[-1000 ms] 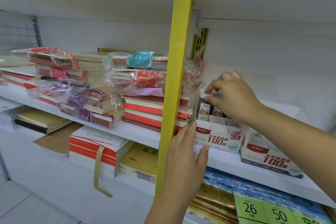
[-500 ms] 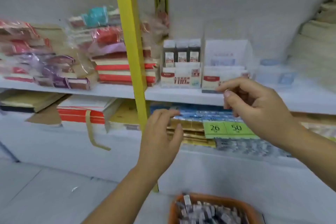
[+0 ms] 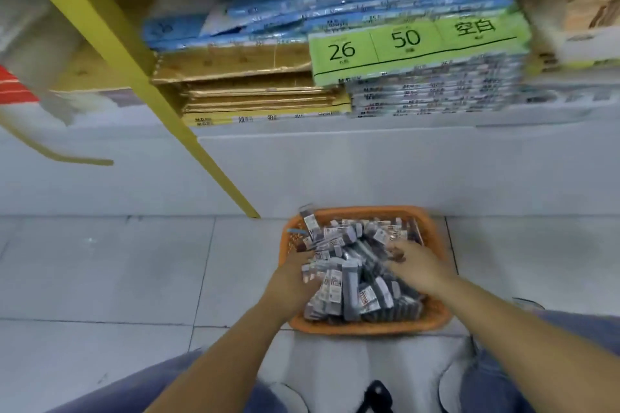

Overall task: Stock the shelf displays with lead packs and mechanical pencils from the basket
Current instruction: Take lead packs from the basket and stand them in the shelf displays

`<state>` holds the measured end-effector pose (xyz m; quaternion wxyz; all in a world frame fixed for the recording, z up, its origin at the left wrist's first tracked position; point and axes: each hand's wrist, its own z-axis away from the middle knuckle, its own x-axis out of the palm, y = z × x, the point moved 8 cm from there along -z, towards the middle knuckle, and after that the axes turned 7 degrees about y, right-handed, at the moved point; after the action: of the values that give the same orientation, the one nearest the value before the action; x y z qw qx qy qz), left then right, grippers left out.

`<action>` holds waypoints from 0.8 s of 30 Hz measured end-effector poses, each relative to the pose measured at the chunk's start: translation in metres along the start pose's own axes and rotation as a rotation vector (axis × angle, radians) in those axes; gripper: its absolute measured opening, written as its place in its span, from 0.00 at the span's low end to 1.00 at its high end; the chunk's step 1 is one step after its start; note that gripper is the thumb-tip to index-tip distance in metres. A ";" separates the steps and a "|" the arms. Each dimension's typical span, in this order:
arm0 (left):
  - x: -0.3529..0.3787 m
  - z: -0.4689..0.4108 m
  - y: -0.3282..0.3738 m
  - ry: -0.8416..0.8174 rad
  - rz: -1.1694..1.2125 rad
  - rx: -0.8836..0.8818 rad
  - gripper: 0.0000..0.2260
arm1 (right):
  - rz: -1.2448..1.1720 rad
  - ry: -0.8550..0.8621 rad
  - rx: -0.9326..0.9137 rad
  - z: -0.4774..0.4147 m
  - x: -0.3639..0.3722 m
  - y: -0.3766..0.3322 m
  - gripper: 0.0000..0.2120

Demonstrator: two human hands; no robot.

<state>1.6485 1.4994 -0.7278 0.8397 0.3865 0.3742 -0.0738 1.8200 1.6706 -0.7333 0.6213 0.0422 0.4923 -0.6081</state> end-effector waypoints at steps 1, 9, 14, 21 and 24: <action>0.008 -0.007 -0.005 -0.013 0.010 -0.017 0.26 | -0.007 -0.014 0.007 -0.005 0.007 0.003 0.21; 0.023 -0.071 -0.011 0.100 -0.014 0.010 0.25 | 0.222 0.345 -0.053 -0.050 -0.005 0.008 0.19; 0.036 -0.086 -0.016 0.158 -0.242 0.032 0.23 | 0.180 0.239 -0.005 -0.066 0.015 0.031 0.32; 0.042 -0.081 -0.016 0.174 -0.198 0.008 0.13 | 0.356 0.257 -0.028 -0.073 0.011 0.039 0.17; 0.045 -0.074 -0.018 0.117 -0.127 -0.049 0.09 | 0.151 0.194 0.033 -0.065 0.021 0.047 0.14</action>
<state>1.6304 1.5467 -0.8002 0.8192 0.3450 0.4483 -0.0951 1.8163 1.7103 -0.8058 0.6140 0.1481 0.5357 -0.5604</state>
